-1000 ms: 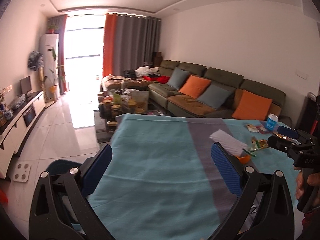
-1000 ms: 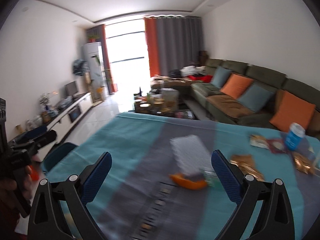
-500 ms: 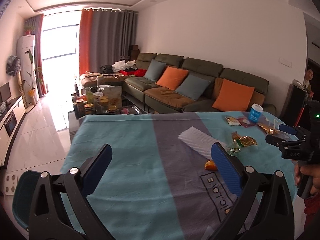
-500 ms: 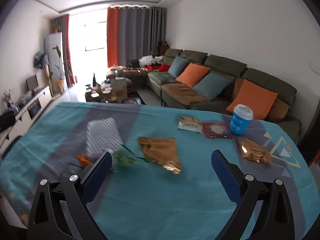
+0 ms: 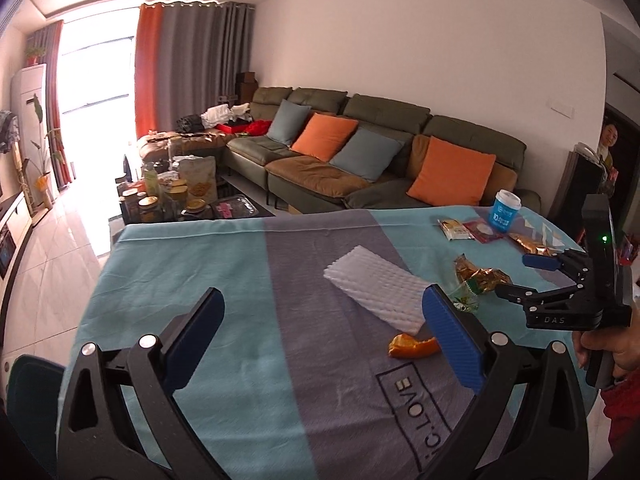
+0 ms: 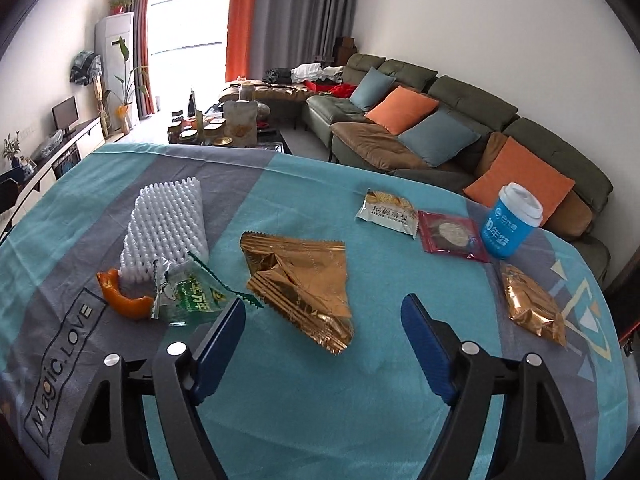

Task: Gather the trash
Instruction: 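Grasp the large gold foil wrapper with the right tool, then grasp the clear green-printed wrapper with the left tool while the right tool holds the gold wrapper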

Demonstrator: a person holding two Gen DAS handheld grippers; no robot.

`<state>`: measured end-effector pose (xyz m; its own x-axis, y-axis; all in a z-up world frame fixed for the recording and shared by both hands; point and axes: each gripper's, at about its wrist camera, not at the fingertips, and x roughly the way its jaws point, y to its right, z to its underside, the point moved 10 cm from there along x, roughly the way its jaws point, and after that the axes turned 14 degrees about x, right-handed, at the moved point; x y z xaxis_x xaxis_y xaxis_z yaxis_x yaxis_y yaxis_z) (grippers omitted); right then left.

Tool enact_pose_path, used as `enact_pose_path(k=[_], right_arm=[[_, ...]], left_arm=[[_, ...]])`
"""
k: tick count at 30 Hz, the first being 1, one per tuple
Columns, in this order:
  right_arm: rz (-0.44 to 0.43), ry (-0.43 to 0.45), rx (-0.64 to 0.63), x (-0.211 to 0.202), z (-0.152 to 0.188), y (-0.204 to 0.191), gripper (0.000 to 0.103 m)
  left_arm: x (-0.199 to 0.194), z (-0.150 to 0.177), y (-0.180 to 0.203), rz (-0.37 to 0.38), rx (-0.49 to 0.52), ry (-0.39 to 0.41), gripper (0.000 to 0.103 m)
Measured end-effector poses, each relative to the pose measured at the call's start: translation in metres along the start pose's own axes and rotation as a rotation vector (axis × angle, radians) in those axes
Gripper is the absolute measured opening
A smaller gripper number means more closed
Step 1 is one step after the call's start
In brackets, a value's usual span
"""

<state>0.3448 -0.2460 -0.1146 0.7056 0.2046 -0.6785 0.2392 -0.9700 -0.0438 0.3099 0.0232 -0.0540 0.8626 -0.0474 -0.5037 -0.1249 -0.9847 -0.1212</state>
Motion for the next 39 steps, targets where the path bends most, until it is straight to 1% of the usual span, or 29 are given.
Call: enact_pose_path(k=[2, 5, 7, 8, 10, 12, 14, 15, 16, 18, 20, 24, 26, 27, 28, 31, 35, 36, 37, 39], right_arm=[[-0.003, -0.003, -0.007, 0.002, -0.002, -0.001, 0.073], [-0.010, -0.012, -0.020, 0.005, -0.005, -0.003, 0.065], [-0.019, -0.022, -0.028, 0.009, -0.005, -0.004, 0.055], [-0.025, -0.028, -0.030, 0.010, -0.005, -0.004, 0.053], [-0.045, -0.044, -0.020, 0.015, -0.003, -0.004, 0.040], [-0.070, -0.062, -0.009, 0.017, 0.000, -0.005, 0.034], [-0.083, -0.069, -0.003, 0.018, 0.003, -0.005, 0.033], [-0.093, -0.072, 0.006, 0.018, 0.004, -0.005, 0.027], [-0.097, -0.074, 0.014, 0.018, 0.004, -0.004, 0.024], [-0.111, -0.075, 0.035, 0.017, 0.004, -0.002, 0.024], [-0.122, -0.070, 0.057, 0.015, 0.004, 0.001, 0.018], [-0.148, -0.058, 0.108, 0.010, 0.004, 0.006, 0.016], [-0.160, -0.050, 0.134, 0.007, 0.004, 0.009, 0.016], [-0.168, -0.048, 0.144, 0.006, 0.004, 0.009, 0.015], [-0.174, -0.041, 0.153, 0.004, 0.004, 0.008, 0.015], [-0.199, -0.024, 0.179, -0.003, 0.003, 0.007, 0.015], [-0.227, -0.012, 0.207, -0.008, 0.004, 0.005, 0.015], [-0.229, -0.010, 0.210, -0.009, 0.004, 0.006, 0.015], [-0.230, -0.009, 0.213, -0.009, 0.004, 0.007, 0.015], [-0.236, -0.009, 0.219, -0.010, 0.005, 0.008, 0.015]], left_arm=[[0.009, -0.003, 0.005, 0.014, 0.004, -0.006, 0.097], [0.019, -0.006, 0.012, 0.034, 0.017, -0.015, 0.097], [0.024, -0.009, 0.018, 0.047, 0.028, -0.016, 0.097], [0.027, -0.010, 0.022, 0.059, 0.034, -0.017, 0.097], [0.032, -0.014, 0.032, 0.085, 0.053, -0.015, 0.097], [0.038, -0.017, 0.049, 0.125, 0.090, -0.019, 0.097], [0.045, -0.019, 0.067, 0.165, 0.123, -0.022, 0.097], [0.047, -0.021, 0.077, 0.192, 0.141, -0.018, 0.097], [0.051, -0.021, 0.086, 0.215, 0.151, -0.019, 0.097], [0.058, -0.020, 0.098, 0.246, 0.159, -0.028, 0.097], [0.065, -0.019, 0.109, 0.280, 0.161, -0.040, 0.097], [0.075, -0.017, 0.131, 0.348, 0.200, -0.061, 0.097], [0.080, -0.015, 0.137, 0.375, 0.200, -0.074, 0.097], [0.083, -0.013, 0.142, 0.409, 0.187, -0.084, 0.097], [0.086, -0.012, 0.143, 0.421, 0.179, -0.091, 0.094], [0.099, -0.008, 0.148, 0.459, 0.165, -0.126, 0.081], [0.114, -0.002, 0.151, 0.467, 0.149, -0.172, 0.080], [0.116, -0.001, 0.152, 0.469, 0.148, -0.182, 0.079], [0.116, 0.000, 0.154, 0.473, 0.151, -0.183, 0.076], [0.117, 0.003, 0.160, 0.482, 0.170, -0.196, 0.073]])
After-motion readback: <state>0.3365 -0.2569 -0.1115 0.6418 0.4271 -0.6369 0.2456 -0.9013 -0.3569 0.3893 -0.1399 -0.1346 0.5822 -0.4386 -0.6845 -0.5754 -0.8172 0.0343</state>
